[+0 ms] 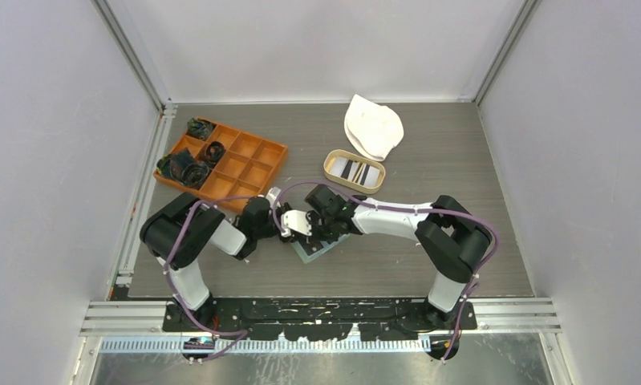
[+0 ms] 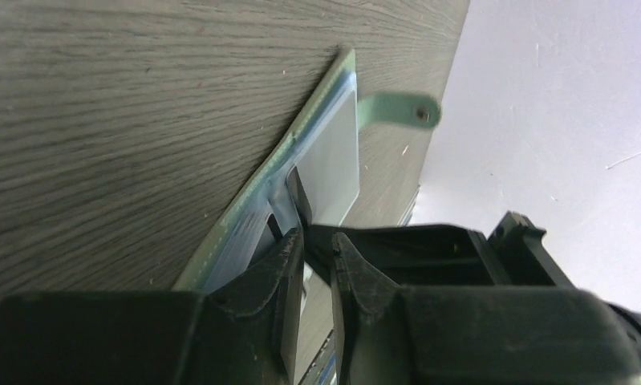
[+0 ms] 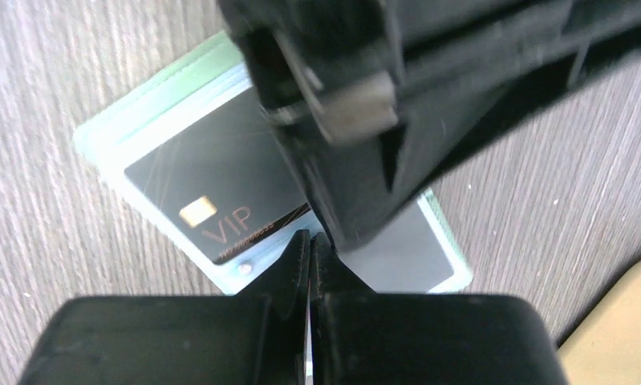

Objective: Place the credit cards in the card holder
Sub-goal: Insert the credit card into the card holder.

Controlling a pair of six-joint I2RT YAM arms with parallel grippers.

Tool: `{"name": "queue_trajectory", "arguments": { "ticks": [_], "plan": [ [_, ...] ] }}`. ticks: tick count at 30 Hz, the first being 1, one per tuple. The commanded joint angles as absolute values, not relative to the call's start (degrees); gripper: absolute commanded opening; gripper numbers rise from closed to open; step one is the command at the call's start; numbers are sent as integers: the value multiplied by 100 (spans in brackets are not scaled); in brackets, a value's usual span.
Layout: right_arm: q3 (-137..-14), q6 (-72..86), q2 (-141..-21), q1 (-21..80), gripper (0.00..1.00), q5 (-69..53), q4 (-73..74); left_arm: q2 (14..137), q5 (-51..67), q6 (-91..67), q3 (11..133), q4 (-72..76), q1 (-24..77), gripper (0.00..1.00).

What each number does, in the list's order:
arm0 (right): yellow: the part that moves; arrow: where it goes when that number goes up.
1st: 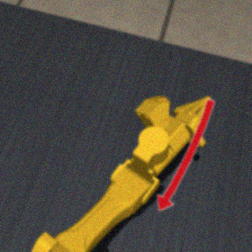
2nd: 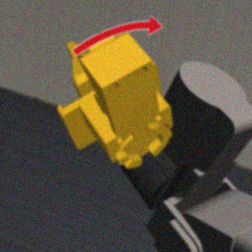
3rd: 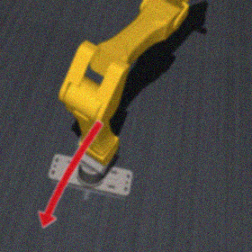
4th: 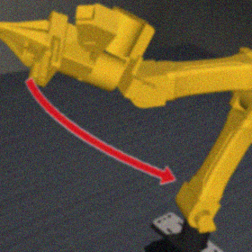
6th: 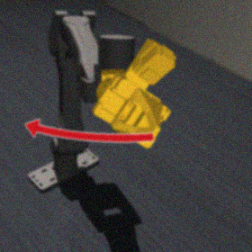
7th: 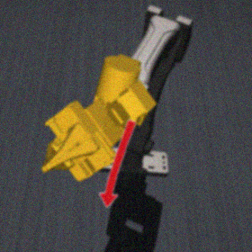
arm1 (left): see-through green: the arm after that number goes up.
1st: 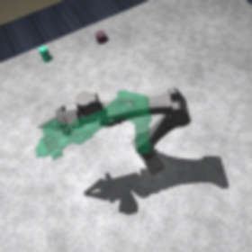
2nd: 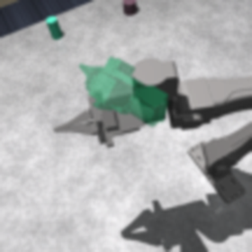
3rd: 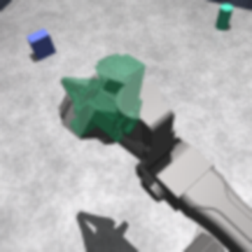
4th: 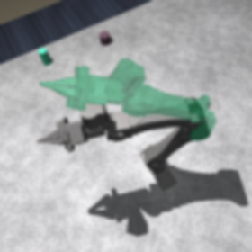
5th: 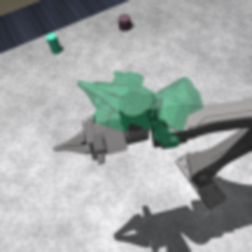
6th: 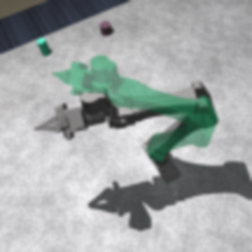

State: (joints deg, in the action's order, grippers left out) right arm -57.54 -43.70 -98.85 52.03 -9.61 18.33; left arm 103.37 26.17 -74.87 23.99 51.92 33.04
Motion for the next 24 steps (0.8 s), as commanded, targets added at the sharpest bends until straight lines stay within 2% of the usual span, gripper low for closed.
{"name": "queue_trajectory", "arguments": {
  "ticks": [1, 3, 6, 12, 15, 18, 19, 22, 24],
  "plan": [
    [-5809, -4289, -9625, 4954, 1, -950, 2147, 9910, 2583, -7005, 2365, 4117, 3262, 22],
    [-5898, -4230, -9503, 4897, 3, -1285, 2329, 9613, 2558, -6892, 2402, 3816, 3265, 22],
    [-6092, -3998, -9263, 4764, 12, -2029, 2766, 9008, 2463, -6602, 2481, 3187, 3267, 22],
    [-6607, -3254, -8917, 4030, 23, -3404, 3434, 7161, 1909, -5568, 2641, 1599, 3263, 23],
    [-6656, -2439, -8896, 3391, 34, -4342, 3422, 6234, 1658, -5024, 2524, 1267, 3264, 22],
    [-6663, -1068, -9193, 2858, 35, -5188, 3280, 5444, 1387, -4603, 2217, 1388, 3263, 24],
    [-6691, -826, -9301, 2771, 35, -5181, 3303, 5231, 1339, -4481, 2090, 1474, 3259, 31],
    [-6743, -707, -9551, 2695, 35, -4856, 3440, 4724, 1266, -4427, 1666, 1851, 3261, 59],
    [-6777, -638, -9718, 2694, 35, -4646, 3444, 4539, 1298, -4549, 1376, 2211, 3257, 65]
  ]
}}
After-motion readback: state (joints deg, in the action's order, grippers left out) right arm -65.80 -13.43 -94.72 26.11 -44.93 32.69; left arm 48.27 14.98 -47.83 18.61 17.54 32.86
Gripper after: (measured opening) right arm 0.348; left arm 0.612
